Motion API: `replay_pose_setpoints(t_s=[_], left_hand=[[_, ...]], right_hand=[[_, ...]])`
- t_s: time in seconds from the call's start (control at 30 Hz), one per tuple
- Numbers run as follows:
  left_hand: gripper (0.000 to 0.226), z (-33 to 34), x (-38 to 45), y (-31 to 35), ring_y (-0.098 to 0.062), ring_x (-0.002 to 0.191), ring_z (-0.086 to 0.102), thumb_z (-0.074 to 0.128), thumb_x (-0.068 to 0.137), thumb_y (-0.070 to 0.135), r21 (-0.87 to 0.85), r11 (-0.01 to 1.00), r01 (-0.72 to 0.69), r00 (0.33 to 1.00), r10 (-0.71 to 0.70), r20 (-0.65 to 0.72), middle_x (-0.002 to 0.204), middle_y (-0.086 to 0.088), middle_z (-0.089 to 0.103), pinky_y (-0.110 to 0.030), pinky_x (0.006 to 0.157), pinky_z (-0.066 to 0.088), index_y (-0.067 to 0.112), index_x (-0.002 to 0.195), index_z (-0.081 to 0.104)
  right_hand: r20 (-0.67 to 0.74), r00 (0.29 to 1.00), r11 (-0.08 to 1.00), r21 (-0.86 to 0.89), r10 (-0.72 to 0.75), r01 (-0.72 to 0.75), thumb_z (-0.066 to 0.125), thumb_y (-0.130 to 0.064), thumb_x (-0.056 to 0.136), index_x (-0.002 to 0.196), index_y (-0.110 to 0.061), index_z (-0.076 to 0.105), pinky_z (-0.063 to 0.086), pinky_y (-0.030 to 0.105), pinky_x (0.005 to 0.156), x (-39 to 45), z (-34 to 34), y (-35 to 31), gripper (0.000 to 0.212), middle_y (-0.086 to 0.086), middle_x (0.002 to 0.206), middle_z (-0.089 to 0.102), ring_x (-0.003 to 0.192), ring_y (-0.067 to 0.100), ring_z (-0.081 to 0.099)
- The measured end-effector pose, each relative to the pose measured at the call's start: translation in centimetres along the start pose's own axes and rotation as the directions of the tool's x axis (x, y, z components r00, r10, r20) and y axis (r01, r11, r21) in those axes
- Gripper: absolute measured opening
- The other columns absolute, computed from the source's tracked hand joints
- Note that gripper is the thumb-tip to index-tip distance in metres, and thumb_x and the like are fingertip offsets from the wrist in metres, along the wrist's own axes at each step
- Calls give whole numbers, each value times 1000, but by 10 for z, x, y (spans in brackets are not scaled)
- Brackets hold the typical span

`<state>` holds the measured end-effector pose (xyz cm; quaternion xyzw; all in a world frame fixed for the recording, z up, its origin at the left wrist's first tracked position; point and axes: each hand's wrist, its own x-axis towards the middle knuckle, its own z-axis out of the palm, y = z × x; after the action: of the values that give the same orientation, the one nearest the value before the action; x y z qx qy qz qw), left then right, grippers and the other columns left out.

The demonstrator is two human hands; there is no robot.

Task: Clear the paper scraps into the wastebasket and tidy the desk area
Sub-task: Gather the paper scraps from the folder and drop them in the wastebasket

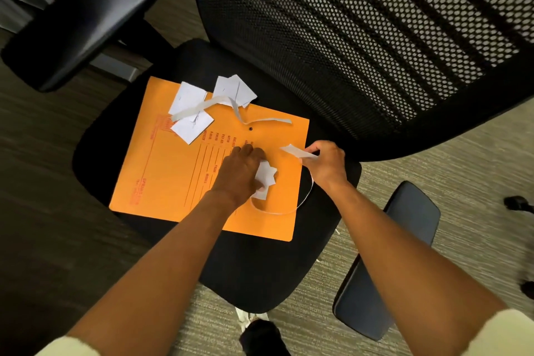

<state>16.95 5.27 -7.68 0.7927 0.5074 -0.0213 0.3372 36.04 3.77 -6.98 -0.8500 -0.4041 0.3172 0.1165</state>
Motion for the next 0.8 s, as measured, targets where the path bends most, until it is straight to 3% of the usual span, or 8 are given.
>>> replay_pose_setpoints(t_s=[0.17,0.3,0.4,0.47,0.53,0.63,0.7,0.8], left_hand=[[37,2,-3,2,-31,119,46,69,84,18,36,999,0,1000,0,1,131,-10,51,-46,100,45,14,120,61],[18,-2,-12,-7,-28,105,55,66,86,10,-190,982,-16,999,8,-41,110,-8,63,-41,86,51,12,103,62],[14,-17,-21,-22,-18,87,59,62,90,8,-406,914,1,996,-38,-83,95,1,62,-21,67,47,13,91,49],[16,-33,-28,-34,-12,71,56,60,91,9,-454,891,5,977,-101,-187,81,3,58,-10,55,37,13,85,45],[18,-49,-31,-45,-7,60,51,61,91,13,-473,880,40,939,-196,-284,71,4,54,-12,48,36,10,82,45],[15,-74,-29,-58,-11,71,52,59,93,18,-478,869,130,866,-335,-372,85,0,55,-16,49,39,10,91,47],[14,-89,-27,-61,-15,82,51,55,94,12,-428,888,168,843,-354,-405,97,-4,50,-17,50,37,10,99,42],[22,-101,-16,-64,-20,86,53,56,93,11,-285,935,211,841,-322,-434,105,-13,51,-22,55,39,10,108,39]], right_hand=[[-100,994,991,126,-36,48,77,-8,77,85,-12,65,53,25,61,-1,-9,-3,15,0,79,65,65,6,58],[-68,985,954,248,-159,171,74,-9,80,112,-17,63,53,22,70,2,-16,-22,35,-3,82,67,75,9,63],[-4,963,948,172,-270,266,71,-11,83,114,-16,68,44,1,68,7,-16,-42,32,-3,97,65,82,2,57],[31,935,933,90,-353,349,72,-7,83,107,-12,72,38,-4,63,10,-10,-55,25,1,103,62,86,4,56],[74,907,910,20,-415,415,74,-5,80,103,-13,74,38,-2,68,11,0,-67,24,4,110,59,97,9,57],[163,879,885,-62,-448,462,77,-11,78,102,-18,75,35,8,91,8,13,-88,25,3,134,48,122,13,45],[208,868,875,-91,-451,476,77,-13,78,103,-21,75,34,27,103,6,20,-102,26,3,149,35,137,21,32],[226,863,866,-123,-452,485,76,-15,79,102,-23,76,33,42,113,6,30,-119,24,3,159,21,145,26,19]])
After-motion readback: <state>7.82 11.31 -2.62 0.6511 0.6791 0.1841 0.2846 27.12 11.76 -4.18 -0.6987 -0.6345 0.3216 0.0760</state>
